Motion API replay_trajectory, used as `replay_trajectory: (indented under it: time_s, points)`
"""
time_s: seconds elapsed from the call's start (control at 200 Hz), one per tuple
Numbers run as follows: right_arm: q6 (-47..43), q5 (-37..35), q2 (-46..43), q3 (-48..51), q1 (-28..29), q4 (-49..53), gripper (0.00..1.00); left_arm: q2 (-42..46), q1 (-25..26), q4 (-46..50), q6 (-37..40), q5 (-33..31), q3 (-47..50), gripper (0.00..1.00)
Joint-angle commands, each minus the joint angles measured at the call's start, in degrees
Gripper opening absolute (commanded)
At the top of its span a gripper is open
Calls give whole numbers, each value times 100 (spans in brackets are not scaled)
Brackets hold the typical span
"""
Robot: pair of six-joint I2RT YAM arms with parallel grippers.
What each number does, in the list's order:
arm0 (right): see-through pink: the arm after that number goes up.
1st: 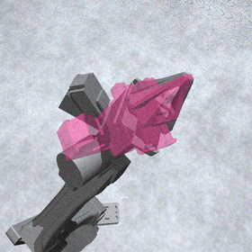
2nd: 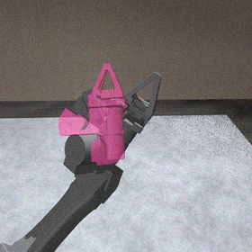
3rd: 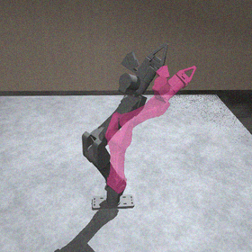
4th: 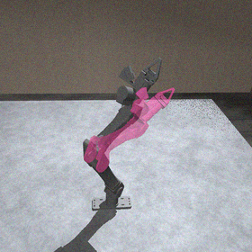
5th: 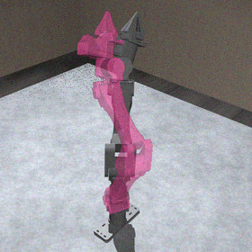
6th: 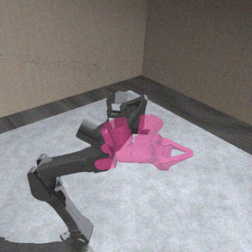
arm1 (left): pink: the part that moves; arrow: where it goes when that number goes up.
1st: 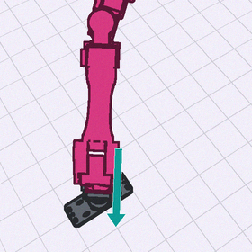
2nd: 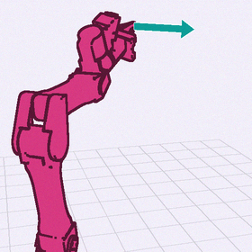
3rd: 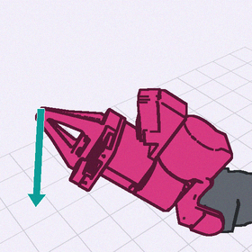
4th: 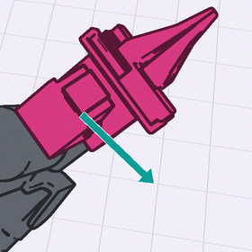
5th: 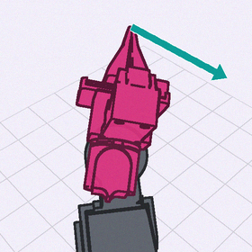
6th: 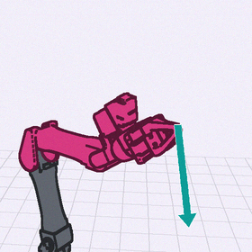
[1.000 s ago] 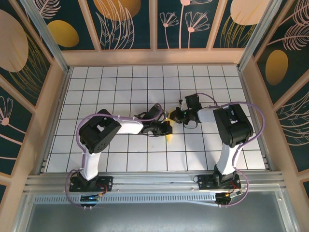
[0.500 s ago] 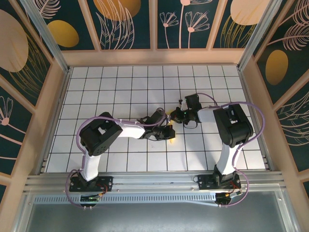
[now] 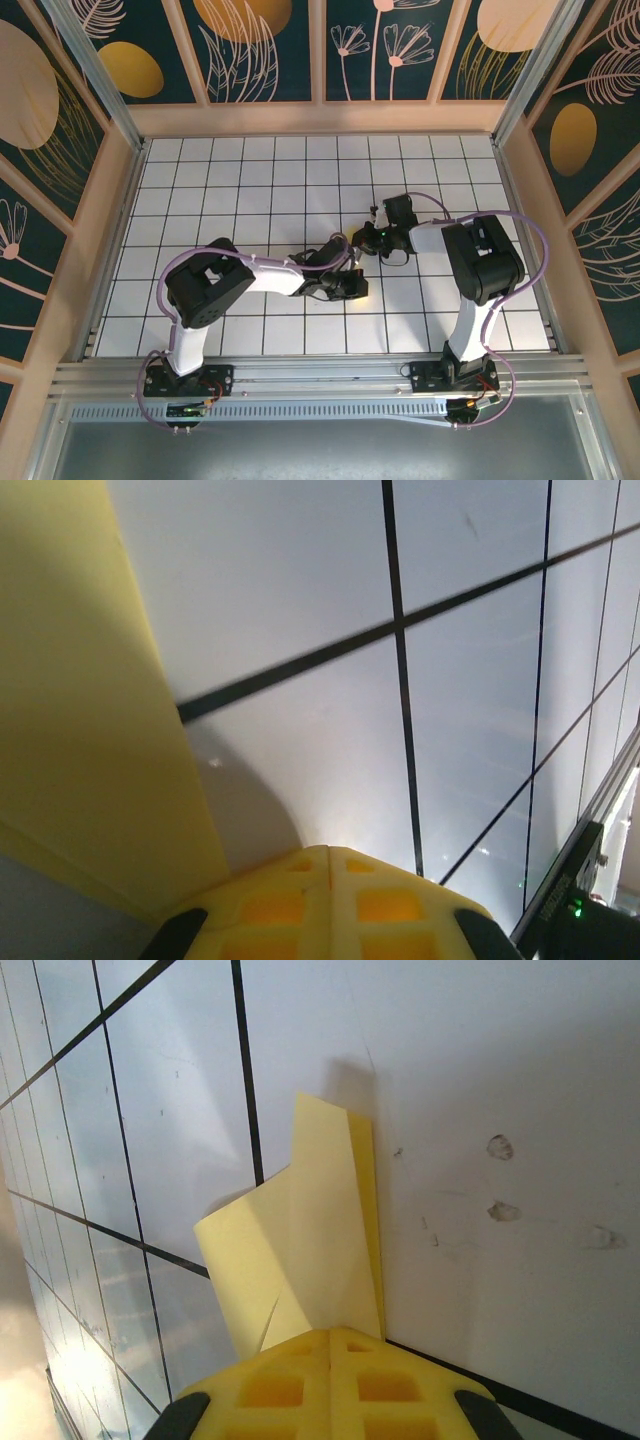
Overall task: Fold a paper plane with a square sheet of paper (fold left side to right side)
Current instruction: Fold the wing for the fifth time at the center of the table, then turn over the paper plane at the center of the table.
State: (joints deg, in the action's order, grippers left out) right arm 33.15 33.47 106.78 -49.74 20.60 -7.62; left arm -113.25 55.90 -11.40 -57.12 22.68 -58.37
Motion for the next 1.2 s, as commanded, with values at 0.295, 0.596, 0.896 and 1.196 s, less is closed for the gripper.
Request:
replay_trajectory:
  time_s: [0.295,0.596,0.896,1.196]
  points:
    - [-179,-402,-307,-271,-6,596,0,1360,-18,534,483,-441,-52,0]
    - [-854,-1779,-1134,-1123,267,2028,23,3037,-991,1174,904,-1732,572,18]
    - [-970,-4086,-718,-1581,1466,3187,43,3887,-1134,1471,761,-3837,1067,35]
    - [-958,-5281,345,-2326,2265,3932,50,4930,-1134,1642,416,-4660,1949,53]
